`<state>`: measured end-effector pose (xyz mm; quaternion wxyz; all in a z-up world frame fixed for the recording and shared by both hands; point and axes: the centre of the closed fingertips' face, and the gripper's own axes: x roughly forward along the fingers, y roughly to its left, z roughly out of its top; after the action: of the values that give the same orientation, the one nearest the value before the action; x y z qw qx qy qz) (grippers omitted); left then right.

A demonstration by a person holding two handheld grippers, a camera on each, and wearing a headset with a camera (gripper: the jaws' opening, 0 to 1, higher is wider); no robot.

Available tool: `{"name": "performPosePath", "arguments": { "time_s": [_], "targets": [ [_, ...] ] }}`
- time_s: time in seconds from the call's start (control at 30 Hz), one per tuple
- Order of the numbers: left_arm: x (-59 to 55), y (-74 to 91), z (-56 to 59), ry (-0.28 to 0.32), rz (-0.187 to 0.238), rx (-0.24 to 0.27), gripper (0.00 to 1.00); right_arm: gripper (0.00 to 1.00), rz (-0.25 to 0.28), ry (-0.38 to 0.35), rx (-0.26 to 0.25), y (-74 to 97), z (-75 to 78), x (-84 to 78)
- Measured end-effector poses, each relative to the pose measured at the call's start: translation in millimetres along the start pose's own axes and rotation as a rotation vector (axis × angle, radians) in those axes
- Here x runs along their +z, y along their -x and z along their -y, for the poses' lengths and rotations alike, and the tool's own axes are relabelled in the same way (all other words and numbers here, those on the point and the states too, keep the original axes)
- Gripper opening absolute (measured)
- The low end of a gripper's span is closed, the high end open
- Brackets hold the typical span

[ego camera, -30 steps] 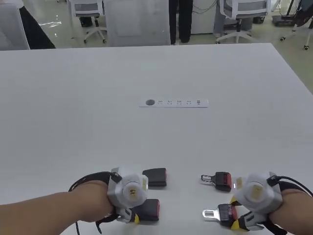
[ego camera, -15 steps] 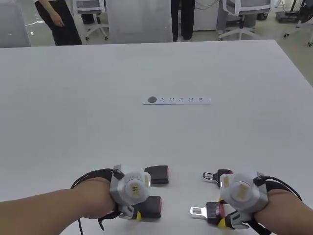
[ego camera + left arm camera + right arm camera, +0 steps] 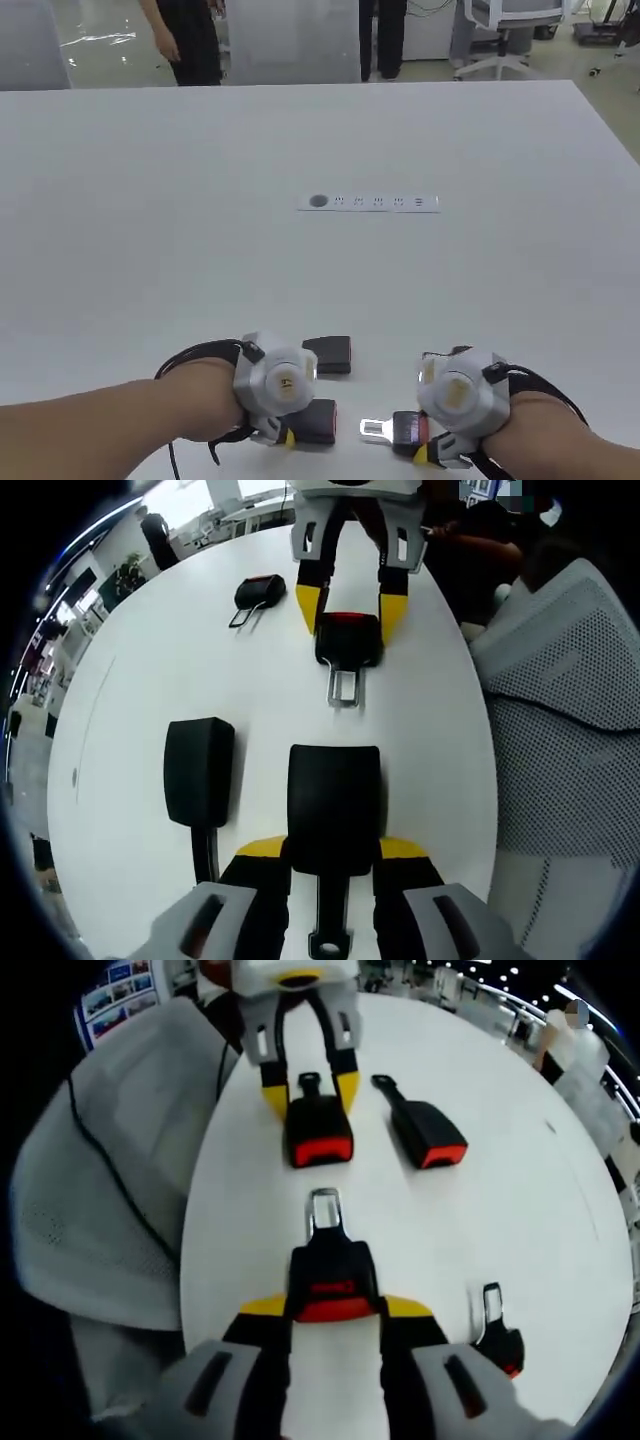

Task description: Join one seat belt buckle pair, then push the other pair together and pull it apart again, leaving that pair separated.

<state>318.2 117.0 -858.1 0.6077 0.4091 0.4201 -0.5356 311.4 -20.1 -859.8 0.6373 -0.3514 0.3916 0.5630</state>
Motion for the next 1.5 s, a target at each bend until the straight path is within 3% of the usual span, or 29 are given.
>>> {"name": "performPosePath", "arguments": {
  "time_s": [0.33, 1.0, 1.13, 1.23, 1.5],
  "targets": [
    [0.0, -0.1, 1.4, -0.019, -0.005, -0.007, 0.32, 0.33, 0.012, -0.002, 0.003, -10.4, -0.8, 19.8],
    [1.6, -0.4, 1.5, -0.073, -0.03, -0.02, 0.32, 0.32, 0.034, 0.014, 0.017, -17.0, -1.0, 34.6],
    [0.7, -0.4, 1.1, -0.065, -0.024, -0.021, 0.31, 0.32, 0.05, 0.001, 0.013, -17.3, 0.1, 35.1],
    [-0.9, -0.5, -0.3, -0.013, -0.018, -0.02, 0.31, 0.31, 0.056, -0.035, 0.009, -18.2, -0.5, 38.0],
    [-0.9, -0.4, -0.9, -0.003, -0.017, -0.017, 0.31, 0.3, 0.043, -0.015, -0.003, -20.8, 2.3, 45.7]
  ]
}}
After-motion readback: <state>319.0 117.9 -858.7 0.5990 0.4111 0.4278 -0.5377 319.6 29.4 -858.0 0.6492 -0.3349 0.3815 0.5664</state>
